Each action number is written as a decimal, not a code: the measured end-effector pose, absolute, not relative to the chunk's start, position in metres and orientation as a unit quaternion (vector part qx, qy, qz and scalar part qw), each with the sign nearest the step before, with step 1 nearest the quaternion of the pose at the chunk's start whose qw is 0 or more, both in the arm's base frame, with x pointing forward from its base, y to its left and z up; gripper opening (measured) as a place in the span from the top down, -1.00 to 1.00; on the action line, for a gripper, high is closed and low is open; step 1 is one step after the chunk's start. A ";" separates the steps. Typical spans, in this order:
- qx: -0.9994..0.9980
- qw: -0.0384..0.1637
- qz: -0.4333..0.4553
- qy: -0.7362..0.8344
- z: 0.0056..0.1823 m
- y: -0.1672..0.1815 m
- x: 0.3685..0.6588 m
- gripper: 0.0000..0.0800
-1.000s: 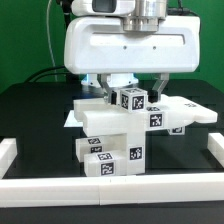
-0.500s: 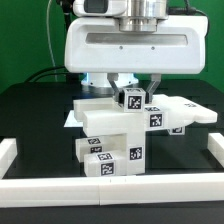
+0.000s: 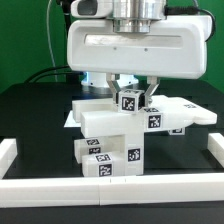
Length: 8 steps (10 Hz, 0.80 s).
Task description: Assemble chair
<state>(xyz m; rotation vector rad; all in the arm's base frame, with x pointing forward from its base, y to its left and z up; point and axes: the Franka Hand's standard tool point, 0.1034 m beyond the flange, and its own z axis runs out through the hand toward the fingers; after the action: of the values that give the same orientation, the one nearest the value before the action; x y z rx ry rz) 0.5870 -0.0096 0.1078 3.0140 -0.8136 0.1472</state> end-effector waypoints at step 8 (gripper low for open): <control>0.837 -0.034 0.037 -0.544 0.109 -0.010 0.589 0.33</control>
Offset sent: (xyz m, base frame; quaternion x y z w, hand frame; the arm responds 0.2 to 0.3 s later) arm 0.0000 0.0000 0.0000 0.0000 0.0000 0.1938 0.9810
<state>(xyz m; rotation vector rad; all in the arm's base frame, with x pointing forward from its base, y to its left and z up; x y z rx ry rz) 0.5889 -0.0103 0.1087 2.6896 -1.7483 0.1200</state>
